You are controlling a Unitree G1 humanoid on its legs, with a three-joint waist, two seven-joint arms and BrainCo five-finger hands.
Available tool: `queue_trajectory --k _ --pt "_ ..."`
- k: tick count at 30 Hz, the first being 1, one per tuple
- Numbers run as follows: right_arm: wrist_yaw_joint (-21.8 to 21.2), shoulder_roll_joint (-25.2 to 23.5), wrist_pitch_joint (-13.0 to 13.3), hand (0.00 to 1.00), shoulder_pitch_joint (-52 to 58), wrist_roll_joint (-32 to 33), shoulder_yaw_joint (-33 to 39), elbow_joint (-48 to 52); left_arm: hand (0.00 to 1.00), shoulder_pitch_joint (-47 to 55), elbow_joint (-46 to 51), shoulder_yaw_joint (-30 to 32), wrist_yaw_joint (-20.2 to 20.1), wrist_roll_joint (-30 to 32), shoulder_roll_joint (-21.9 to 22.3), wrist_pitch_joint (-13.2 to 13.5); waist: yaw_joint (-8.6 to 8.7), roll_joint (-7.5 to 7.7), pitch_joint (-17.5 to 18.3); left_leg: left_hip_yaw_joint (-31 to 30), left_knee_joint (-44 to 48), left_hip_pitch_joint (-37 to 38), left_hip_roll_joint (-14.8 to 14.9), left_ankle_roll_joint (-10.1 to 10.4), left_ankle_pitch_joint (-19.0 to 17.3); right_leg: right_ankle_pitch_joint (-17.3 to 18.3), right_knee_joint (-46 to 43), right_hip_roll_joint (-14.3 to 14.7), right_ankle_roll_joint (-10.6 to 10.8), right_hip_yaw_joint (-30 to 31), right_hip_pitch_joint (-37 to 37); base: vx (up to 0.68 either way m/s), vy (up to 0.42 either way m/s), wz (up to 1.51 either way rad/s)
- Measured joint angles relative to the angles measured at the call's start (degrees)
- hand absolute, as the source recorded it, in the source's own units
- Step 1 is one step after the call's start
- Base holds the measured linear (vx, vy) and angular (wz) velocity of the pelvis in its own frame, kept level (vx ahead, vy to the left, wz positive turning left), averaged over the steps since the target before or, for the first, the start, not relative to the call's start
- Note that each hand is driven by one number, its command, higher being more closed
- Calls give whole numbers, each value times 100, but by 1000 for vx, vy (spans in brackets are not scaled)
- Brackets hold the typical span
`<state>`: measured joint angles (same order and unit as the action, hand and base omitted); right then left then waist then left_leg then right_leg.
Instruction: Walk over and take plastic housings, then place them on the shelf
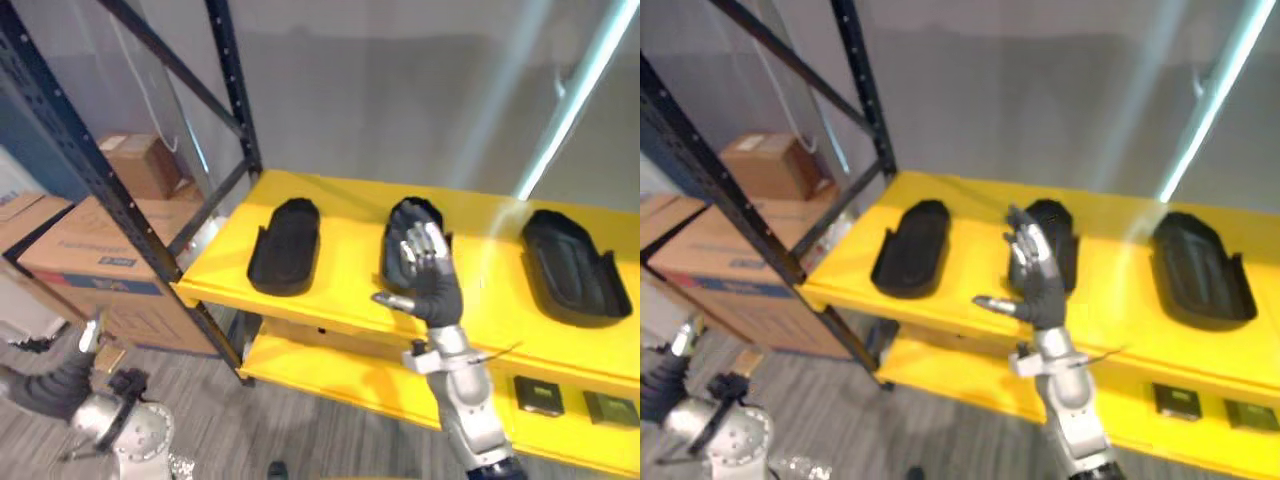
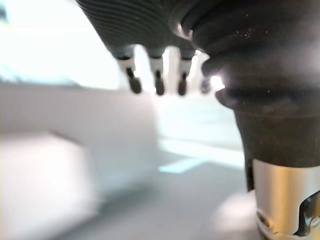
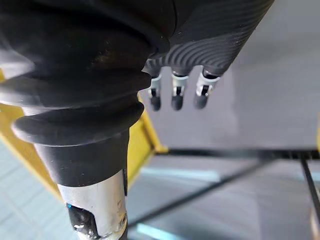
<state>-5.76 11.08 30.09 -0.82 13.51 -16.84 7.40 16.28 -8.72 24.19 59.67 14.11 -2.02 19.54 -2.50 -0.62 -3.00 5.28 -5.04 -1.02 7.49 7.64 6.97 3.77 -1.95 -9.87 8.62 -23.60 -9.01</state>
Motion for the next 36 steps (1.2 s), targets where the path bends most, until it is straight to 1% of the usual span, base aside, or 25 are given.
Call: queue_trajectory --k 1,2,3,4,5,7,8,9,11,12,13,14,16,18,20,21,22,25,28,29,30,32,36 --pt "-317 74 -77 0 -134 167 -103 0 0 37 -494 30 -216 -194 51 -90 -6 48 -19 -2 0 -3 2 1 2 1 -4 2 -3 -1 3 21 -35 5" --pt "-726 193 -247 0 -351 322 -259 -10 0 141 -1031 -22 -660 -453 57 -175 -20 114 -37 -3 1 -1 2 2 3 7 -11 2 -13 -2 3 0 0 0" --pt "-1027 298 -411 0 -548 451 -407 -41 0 198 -1426 -101 -899 -525 67 -180 -27 164 -48 -4 1 0 3 2 3 11 -24 1 -19 -2 6 0 0 0" --pt "-1213 354 -500 0 -685 530 -506 -86 0 221 -1660 -149 -1027 -525 75 -203 -40 196 -50 -5 1 1 5 5 5 13 -32 1 -23 -1 10 0 0 0" --pt "-1543 461 -733 0 -929 652 -699 -161 0 249 -2073 -262 -1346 -525 85 -268 -88 246 -44 -8 1 1 9 11 12 17 -49 2 -29 -2 18 0 0 0" --pt "-1818 537 -1033 0 -1148 655 -928 -185 0 284 -2498 -300 -1885 -607 129 -315 -181 268 -48 -17 0 7 9 4 23 22 -71 1 -37 -5 17 -41 -17 2" --pt "-1964 567 -1185 0 -1296 650 -1116 -201 0 280 -2872 -333 -2249 -793 129 -361 -227 294 -35 -31 -1 8 14 -3 32 32 -74 3 -53 -7 5 -58 -17 3" --pt "-2099 578 -1280 0 -1386 642 -1223 -202 0 281 -3246 -371 -2643 -985 109 -470 -267 283 -44 -37 -2 9 20 -5 41 55 -79 8 -94 -7 3 -42 -11 2" --pt "-2249 584 -1302 0 -1459 648 -1266 -202 0 294 -3701 -473 -3023 -1203 77 -552 -295 311 -70 -39 -3 23 34 -13 51 57 -94 18 -97 -6 -4 -47 -15 0" --pt "-2442 583 -1352 0 -1545 726 -1267 -200 0 313 -3988 -484 -3416 -1439 58 -713 -307 327 -90 -41 -3 25 58 -13 51 62 -96 42 -105 -4 -6 -70 -31 -2" --pt "-2614 582 -1482 0 -1634 901 -1268 -194 0 340 -4184 -495 -3703 -1617 33 -772 -307 346 -101 -38 -3 25 84 -15 50 67 -92 64 -115 3 -5 -58 -33 -3" --pt "-2760 584 -1575 0 -1705 1049 -1267 -192 0 381 -4309 -506 -3906 -1706 9 -794 -308 352 -125 -37 -3 25 109 -18 49 65 -85 86 -119 6 -5 -58 -43 -5" --pt "-3123 582 -1828 0 -1783 1161 -1279 -142 0 415 -4485 -527 -4233 -1881 -1 -839 -324 425 -178 -11 -3 81 151 -16 48 71 -74 100 -133 32 -22 -50 -30 -7" --pt "-3292 573 -2007 0 -1786 1143 -1399 -111 0 426 -4605 -562 -4386 -1988 -15 -843 -328 454 -185 2 -3 90 163 -14 47 77 -64 102 -141 46 -18 -25 -13 -6" --pt "-3313 556 -2160 0 -1786 1093 -1588 -112 0 377 -4656 -701 -4542 -2104 -90 -834 -326 460 -188 16 -3 92 167 -14 46 76 -61 103 -140 60 -12 -3 -14 -3" --pt "-3311 547 -2213 0 -1785 1020 -1685 -117 0 349 -4656 -749 -4629 -2109 -157 -782 -322 468 -192 21 -2 93 168 -14 46 76 -59 104 -140 64 -11 0 0 0" --pt "-3313 531 -2246 0 -1785 981 -1760 -132 0 315 -4654 -767 -4671 -2203 -224 -715 -322 477 -197 22 -2 91 170 -14 46 76 -55 105 -140 64 -11 0 0 0" --pt "-3277 397 -2242 0 -1782 864 -1820 -430 0 247 -4655 -798 -4726 -2315 -330 -699 -324 474 -202 23 -2 97 162 -1 38 73 -54 105 -134 52 -28 11 -7 1" --pt "-3049 39 -2125 0 -1781 639 -1819 -1548 0 125 -4651 -914 -4767 -2317 -385 -700 -358 441 -224 -10 -3 114 107 12 45 47 -49 87 -90 -3 -101 38 -24 8" --pt "-2943 -65 -2045 0 -1789 508 -1820 -1932 0 83 -4651 -930 -4795 -2316 -377 -708 -381 422 -243 -13 -3 109 91 10 43 43 -42 74 -84 -16 -102 0 0 0" --pt "-2881 -121 -1995 0 -1791 456 -1819 -2113 0 65 -4651 -933 -4823 -2313 -376 -712 -393 410 -260 -15 -2 109 84 9 42 42 -42 69 -82 -19 -103 0 0 0" --pt "-2541 -303 -1754 0 -1804 115 -1805 -2640 0 -5 -4645 -977 -4914 -2302 -378 -741 -472 336 -331 -39 -2 106 67 9 43 26 -42 56 -54 -50 -112 8 -17 6" --pt "-2200 -488 -1481 0 -2007 -128 -1693 -2960 0 -61 -4611 -1128 -5005 -2255 -368 -762 -474 200 -591 -231 -2 90 0 6 45 95 -47 7 -38 -296 -221 -9 -19 23"
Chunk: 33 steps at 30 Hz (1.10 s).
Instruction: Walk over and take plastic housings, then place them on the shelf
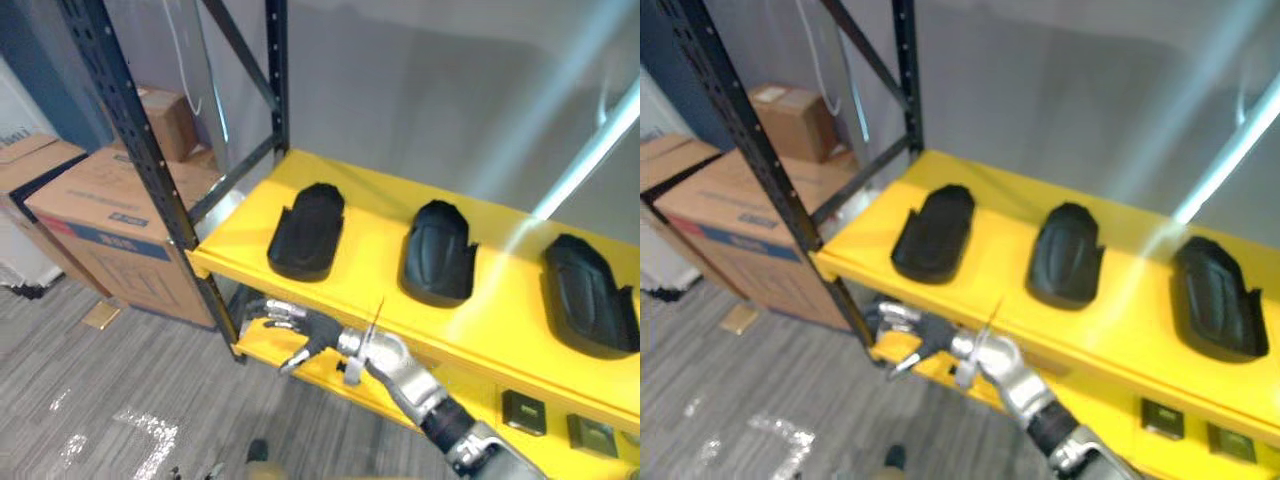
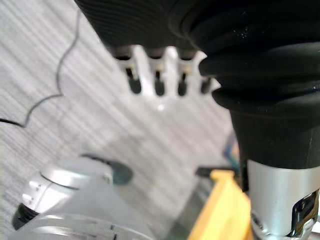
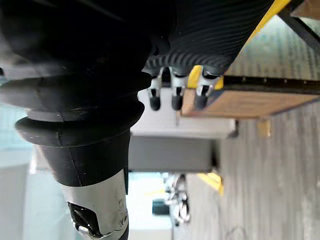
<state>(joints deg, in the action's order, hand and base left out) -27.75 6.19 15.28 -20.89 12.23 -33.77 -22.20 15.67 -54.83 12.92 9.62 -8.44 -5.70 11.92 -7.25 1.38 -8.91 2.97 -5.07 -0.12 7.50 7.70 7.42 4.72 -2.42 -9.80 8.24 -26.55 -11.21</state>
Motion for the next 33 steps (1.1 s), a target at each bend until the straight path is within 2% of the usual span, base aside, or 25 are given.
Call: queue_trajectory --k 5,7,15,24,28,33 --pt "510 -212 199 0 -437 -405 394 -274 0 0 157 -80 -124 -2 18 -110 -86 -78 -293 -112 3 -113 -119 -30 25 -16 -17 -90 89 -125 5 22 -9 16" --pt "690 -211 205 0 -571 -552 538 -368 0 -3 231 -99 -154 -1 12 -112 -148 -72 -341 -152 8 -160 -187 -32 28 -16 -12 -134 91 -175 3 60 -5 17" --pt "1028 -230 188 0 -1051 -637 945 -371 0 11 420 -336 -278 -2 4 -114 -150 -68 -512 -209 7 -108 -250 -36 33 -13 -28 -192 87 -291 -100 8 -19 6" --pt "1169 -222 164 0 -1154 -644 1113 -688 0 14 431 -496 -342 -6 -2 -155 -151 -129 -614 -213 1 -94 -249 -73 53 33 -93 -208 45 -296 -94 -65 -14 0" --pt "1164 -202 175 0 -1208 -644 1129 -907 0 13 447 -496 -342 -6 -8 -212 -161 -98 -638 -234 2 -104 -284 -83 60 -6 -91 -233 110 -312 -106 2 -7 2" --pt "1115 -167 183 0 -1470 -644 1256 -1049 0 6 560 -496 -347 -5 -9 -210 -162 -153 -753 -238 4 -83 -313 -85 62 -11 -84 -257 119 -320 -137 0 0 0"
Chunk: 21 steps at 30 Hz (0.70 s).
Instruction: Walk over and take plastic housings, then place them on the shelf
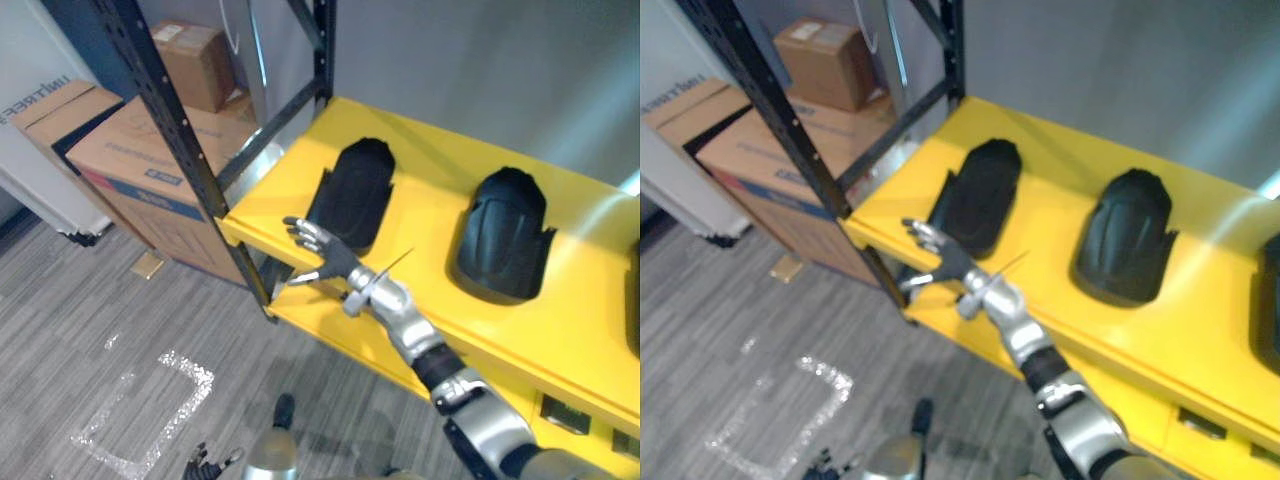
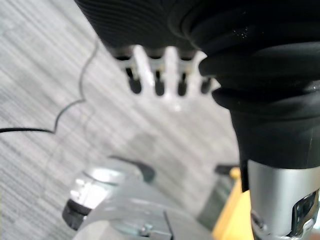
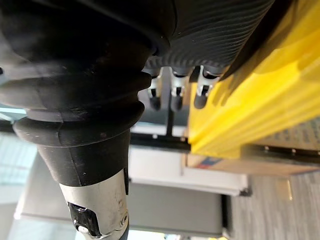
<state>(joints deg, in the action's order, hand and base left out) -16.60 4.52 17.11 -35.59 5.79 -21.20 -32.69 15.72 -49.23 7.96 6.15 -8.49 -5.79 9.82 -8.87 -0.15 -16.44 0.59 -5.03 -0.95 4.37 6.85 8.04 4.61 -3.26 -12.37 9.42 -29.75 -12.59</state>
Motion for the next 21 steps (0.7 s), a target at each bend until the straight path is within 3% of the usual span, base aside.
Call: queue_trajectory --k 5,21 --pt "-69 22 -10 0 -53 -240 6 -1 0 -1 26 -1 -5 1 0 0 1 21 -70 0 -1 0 -4 0 1 0 0 -4 1 0 -2 0 0 0" --pt "555 85 96 0 -310 -437 101 -446 0 -4 63 -14 -6 1 -2 2 -21 -33 -216 -20 -1 3 -21 -3 2 -9 28 -6 15 -24 -33 -2 0 1"
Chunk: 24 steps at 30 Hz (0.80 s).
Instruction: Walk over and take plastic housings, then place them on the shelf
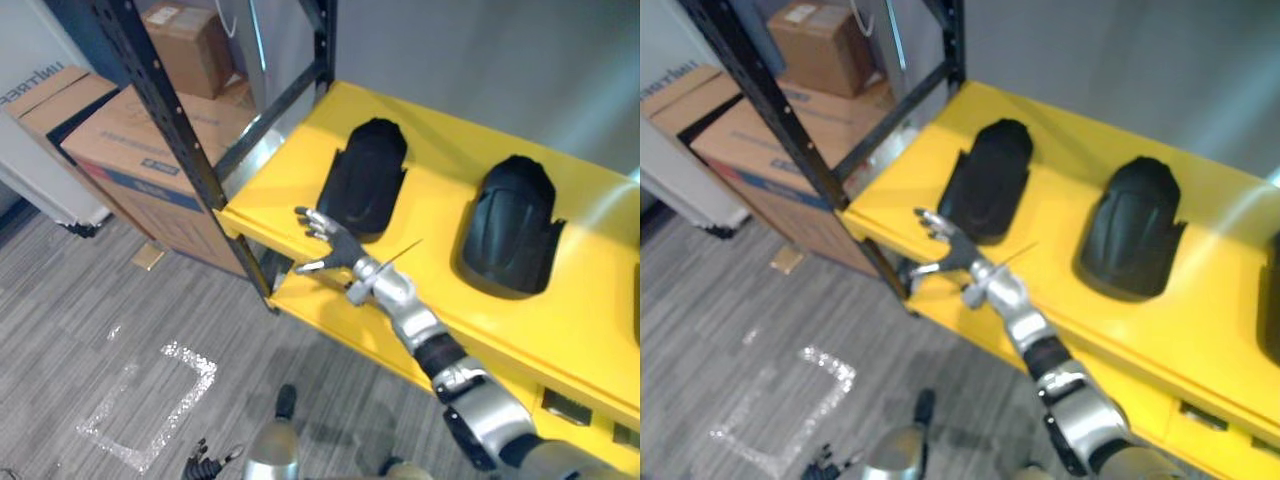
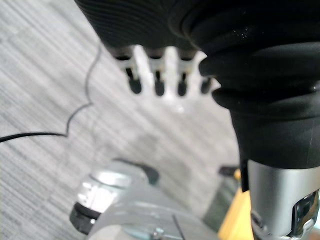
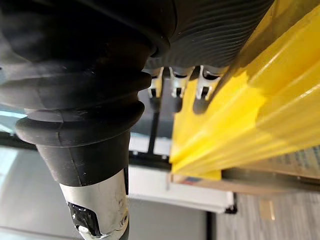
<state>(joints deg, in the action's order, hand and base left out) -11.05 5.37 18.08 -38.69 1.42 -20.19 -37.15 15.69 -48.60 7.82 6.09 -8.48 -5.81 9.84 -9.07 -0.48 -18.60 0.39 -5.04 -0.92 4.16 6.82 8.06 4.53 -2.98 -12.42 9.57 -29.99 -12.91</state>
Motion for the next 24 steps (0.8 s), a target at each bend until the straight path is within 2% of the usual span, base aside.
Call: queue_trajectory --k 6,10,13,16,19,21,24 --pt "381 -15 185 0 -50 -51 160 -8 0 0 24 -10 -1 0 1 5 -82 -4 -3 3 2 6 -20 0 2 -3 5 -21 5 -1 -6 0 0 0" --pt "451 -39 217 0 -52 -56 194 -18 0 0 21 -14 -1 -1 3 6 -106 -14 -8 7 -2 28 -20 -5 5 -3 -9 -26 4 3 -17 0 0 0" --pt "405 -71 251 0 -54 -55 191 -59 0 0 20 -13 -1 -1 3 6 -106 -27 -15 15 -5 44 -20 -7 6 -3 -11 -28 4 5 -21 0 0 0" --pt "150 -37 352 0 -54 -154 158 30 0 -1 21 -16 0 -1 6 5 -97 -24 -14 40 -5 43 19 -10 5 -5 -16 -24 -1 40 -6 0 0 -3" --pt "-319 101 316 0 -38 -170 -163 1147 0 7 5 -18 4 -1 15 5 -99 -8 -8 153 -4 -7 85 -8 6 -16 -36 34 -15 187 126 -5 -11 -17" --pt "-611 186 240 0 -6 -89 -262 2318 0 10 -9 -16 7 0 18 8 -32 28 13 214 -4 9 133 -6 6 -11 -36 72 -34 238 145 2 -54 -17" --pt "-733 254 -103 0 61 74 -207 3778 0 19 -105 -14 18 1 17 11 79 158 96 415 -3 104 192 -5 7 2 -42 108 -57 378 144 -3 -44 -21"
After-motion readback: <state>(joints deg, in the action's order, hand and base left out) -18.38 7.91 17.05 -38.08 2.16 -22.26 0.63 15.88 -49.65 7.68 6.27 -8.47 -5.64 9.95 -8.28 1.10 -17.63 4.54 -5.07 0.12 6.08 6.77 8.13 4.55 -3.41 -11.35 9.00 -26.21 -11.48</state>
